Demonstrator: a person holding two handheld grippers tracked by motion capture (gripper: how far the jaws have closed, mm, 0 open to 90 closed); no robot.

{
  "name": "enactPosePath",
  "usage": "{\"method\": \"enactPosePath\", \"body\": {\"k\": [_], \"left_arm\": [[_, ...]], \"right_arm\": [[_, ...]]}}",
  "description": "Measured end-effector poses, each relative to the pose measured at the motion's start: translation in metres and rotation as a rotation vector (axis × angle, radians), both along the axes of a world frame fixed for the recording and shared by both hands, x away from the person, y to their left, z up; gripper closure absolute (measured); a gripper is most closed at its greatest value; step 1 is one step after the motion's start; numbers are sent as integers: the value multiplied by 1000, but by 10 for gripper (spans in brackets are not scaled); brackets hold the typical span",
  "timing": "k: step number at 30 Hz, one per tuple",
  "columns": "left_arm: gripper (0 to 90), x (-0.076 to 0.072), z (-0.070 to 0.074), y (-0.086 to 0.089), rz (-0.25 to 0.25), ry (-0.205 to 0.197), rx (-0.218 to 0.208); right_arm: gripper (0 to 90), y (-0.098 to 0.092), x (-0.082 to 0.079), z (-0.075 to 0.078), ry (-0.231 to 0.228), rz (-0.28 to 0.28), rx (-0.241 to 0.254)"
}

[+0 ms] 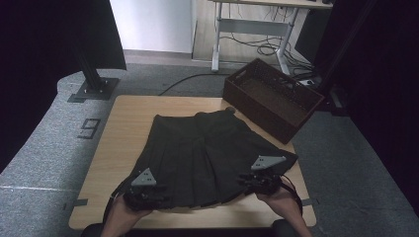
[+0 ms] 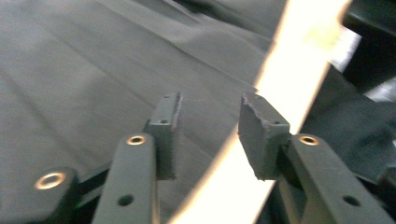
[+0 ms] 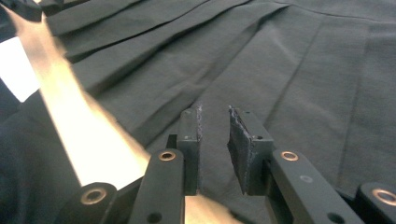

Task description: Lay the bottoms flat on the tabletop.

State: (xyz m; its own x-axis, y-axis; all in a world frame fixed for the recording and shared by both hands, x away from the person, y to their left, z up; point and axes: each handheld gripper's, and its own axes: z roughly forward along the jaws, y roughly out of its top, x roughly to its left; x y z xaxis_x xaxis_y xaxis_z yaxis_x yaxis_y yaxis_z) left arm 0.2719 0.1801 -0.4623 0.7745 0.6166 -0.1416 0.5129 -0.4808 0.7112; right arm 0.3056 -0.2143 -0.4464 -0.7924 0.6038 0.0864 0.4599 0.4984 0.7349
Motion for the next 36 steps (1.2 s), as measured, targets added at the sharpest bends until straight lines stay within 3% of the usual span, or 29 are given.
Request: {"method": "enactPosePath", "body": {"k": [3,5,8,10,15,16,21,25,28,32,34,36], "left_arm": [[527,16,-5,-7,14,6,0],[521,26,-12,-17,22,4,28],[512,38,-25,-31,33,8,69],[510,45,-34,-37,33,29,79],[511,53,-54,-46,32,67,90],[511,54,-57,-48,30,73,85],[509,53,-66,-57,16,84,91],[506,54,-70,-61,20,83,67],[494,52,-71,-66,18,70,71],[479,50,-69,-67,18,51,79],[449,51,-64,-61,32,25,85],[391,57,-56,-50,79,-6,102]], "right_arm": [[729,4,9,-5,6,-10,-3],[731,11,16,-13,10,-13,-17],[735,19,25,-31,13,-31,-70],[728,22,30,-47,46,-37,-75],[693,38,21,-82,90,-8,-125],[678,41,18,-86,81,5,-139],[652,51,15,-77,34,13,-139],[627,58,27,-68,6,-14,-110],[529,70,42,-74,-13,-40,-127],[397,84,50,-90,-3,-67,-154],[392,86,46,-89,14,-57,-146],[403,84,39,-84,12,-29,-181]]}}
